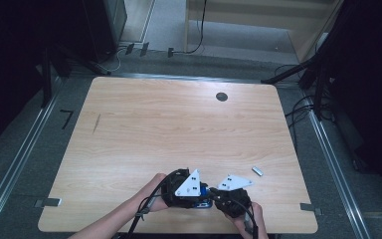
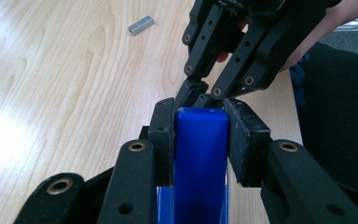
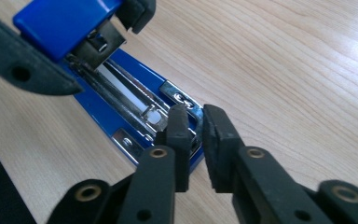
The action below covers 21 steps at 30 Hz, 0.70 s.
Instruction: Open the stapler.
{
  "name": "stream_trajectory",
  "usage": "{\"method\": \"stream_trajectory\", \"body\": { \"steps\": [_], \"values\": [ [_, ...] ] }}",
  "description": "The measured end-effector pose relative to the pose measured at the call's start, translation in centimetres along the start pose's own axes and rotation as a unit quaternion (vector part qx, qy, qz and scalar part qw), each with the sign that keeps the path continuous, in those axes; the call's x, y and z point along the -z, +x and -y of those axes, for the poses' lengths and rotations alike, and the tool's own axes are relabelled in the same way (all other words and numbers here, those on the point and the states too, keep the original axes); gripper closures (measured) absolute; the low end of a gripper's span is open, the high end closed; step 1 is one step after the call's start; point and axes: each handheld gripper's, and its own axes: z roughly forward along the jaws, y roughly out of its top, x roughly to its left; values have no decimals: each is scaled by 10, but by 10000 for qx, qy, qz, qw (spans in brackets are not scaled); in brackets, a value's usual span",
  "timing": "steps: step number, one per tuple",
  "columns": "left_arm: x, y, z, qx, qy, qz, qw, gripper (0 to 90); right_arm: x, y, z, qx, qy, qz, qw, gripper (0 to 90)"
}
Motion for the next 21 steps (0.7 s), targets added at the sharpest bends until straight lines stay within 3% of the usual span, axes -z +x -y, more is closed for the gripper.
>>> {"method": "stream_trajectory", "body": {
  "steps": [14,21],
  "values": [
    [12,4,3,84,-28,-26,10000,668,-2,-5,-3,-98,122,-190,9997,854],
    [21,5,4,115,3,-53,9999,669,-2,-1,-11,198,404,-51,9990,856]
  ]
}}
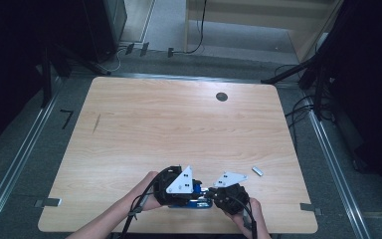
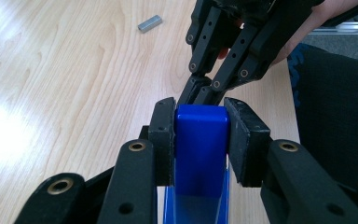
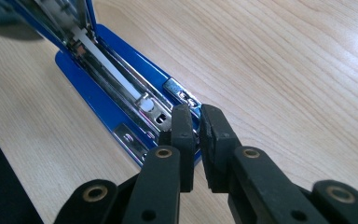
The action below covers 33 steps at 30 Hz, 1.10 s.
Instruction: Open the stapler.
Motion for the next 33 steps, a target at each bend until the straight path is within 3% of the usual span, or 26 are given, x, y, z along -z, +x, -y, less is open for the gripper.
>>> {"method": "stream_trajectory", "body": {
  "steps": [7,15,27,31,33],
  "values": [
    [10,2,2,45,31,-27,10000,669,-1,3,-8,203,293,76,9993,857],
    [21,1,6,80,94,-90,9999,668,-1,0,-14,209,523,-12,9984,854],
    [40,3,19,298,74,-122,9995,666,-2,-4,-18,174,679,-177,9974,852],
    [47,3,24,409,95,-142,9990,664,-2,-3,-18,277,657,-134,9974,851],
    [51,2,27,346,208,-179,9990,661,-2,-2,-19,344,670,-109,9971,850]
  ]
}}
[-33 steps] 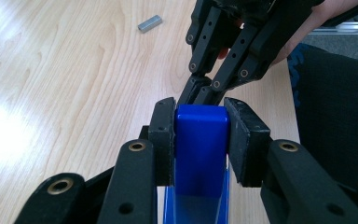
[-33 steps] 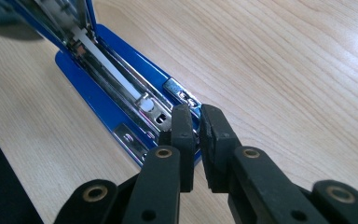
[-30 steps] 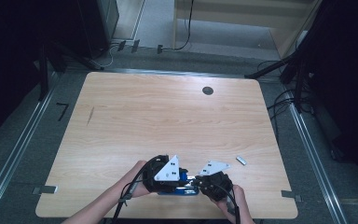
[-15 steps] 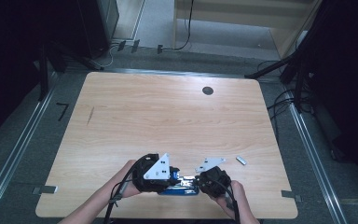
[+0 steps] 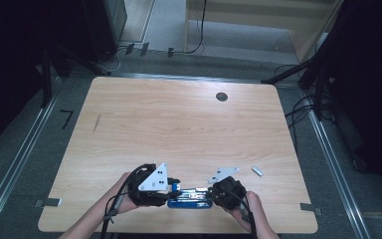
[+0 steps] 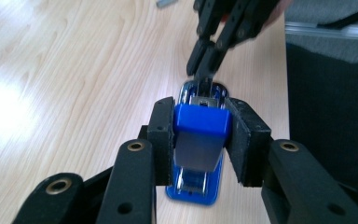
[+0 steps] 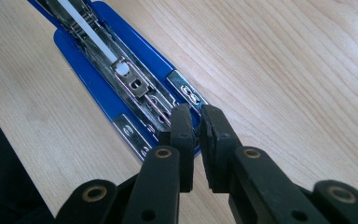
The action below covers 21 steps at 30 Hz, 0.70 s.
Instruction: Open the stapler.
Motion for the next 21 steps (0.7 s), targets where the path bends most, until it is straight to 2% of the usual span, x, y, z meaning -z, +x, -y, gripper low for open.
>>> {"method": "stream_trajectory", "body": {
  "steps": [2,7,15,18,21],
  "values": [
    [5,1,5,14,78,-18,10000,658,0,0,-1,25,28,10,10000,846],
    [13,3,21,239,16,-30,9997,656,0,-1,-2,32,54,-39,10000,835],
    [20,4,36,352,150,-25,9993,653,-5,-2,-6,14,83,-166,9998,822],
    [22,4,42,381,249,-76,9989,649,-8,-1,-8,46,102,-132,9998,814],
    [22,6,47,474,276,-38,9985,646,-8,2,-9,123,144,-49,9998,815]
  ]
}}
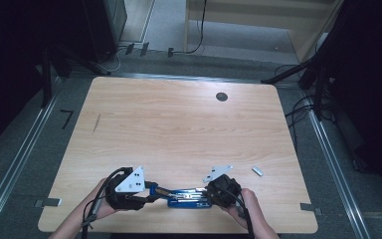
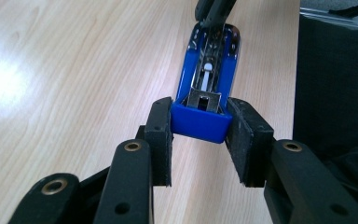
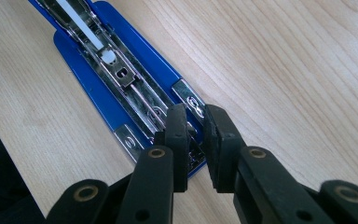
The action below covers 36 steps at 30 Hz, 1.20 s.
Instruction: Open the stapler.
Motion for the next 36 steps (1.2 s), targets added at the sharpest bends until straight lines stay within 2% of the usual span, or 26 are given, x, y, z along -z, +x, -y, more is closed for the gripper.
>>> {"method": "stream_trajectory", "body": {
  "steps": [7,9,12,15,17,20,21,23,24,25,26,30,32,36],
  "values": [
    [0,3,5,-39,133,34,9999,644,0,0,1,-30,-34,11,10000,814],
    [0,2,5,-35,102,39,9999,643,0,0,0,-40,-24,18,10000,813],
    [1,2,4,-43,105,33,9999,642,2,2,-2,21,3,61,10000,815],
    [1,3,3,-79,102,28,9999,643,7,5,-8,116,-120,137,9998,821],
    [1,3,2,-93,128,18,9999,643,5,9,-11,79,-145,14,9999,822],
    [1,2,1,-104,146,1,9998,642,-1,18,-17,269,-209,24,9994,823],
    [1,3,1,-119,143,6,9998,642,-2,22,-20,324,-314,23,9990,823],
    [1,3,1,-112,154,23,9998,641,-1,29,-28,354,-683,-235,9968,828],
    [1,3,1,-118,151,25,9998,640,-1,39,-37,370,-1015,-472,9930,833],
    [1,3,0,-118,139,23,9998,640,-1,39,-37,370,-1015,-472,9930,833],
    [1,3,0,-116,137,23,9998,640,-3,49,-45,451,-1183,-545,9905,835],
    [1,3,0,-120,145,5,9998,639,-10,59,-49,549,-1155,-541,9903,841],
    [1,3,0,-151,197,-36,9997,636,-15,60,-50,558,-1082,-582,9909,851],
    [1,4,-1,-77,112,-10,9999,632,-15,59,-49,632,-1068,-555,9907,864]
  ]
}}
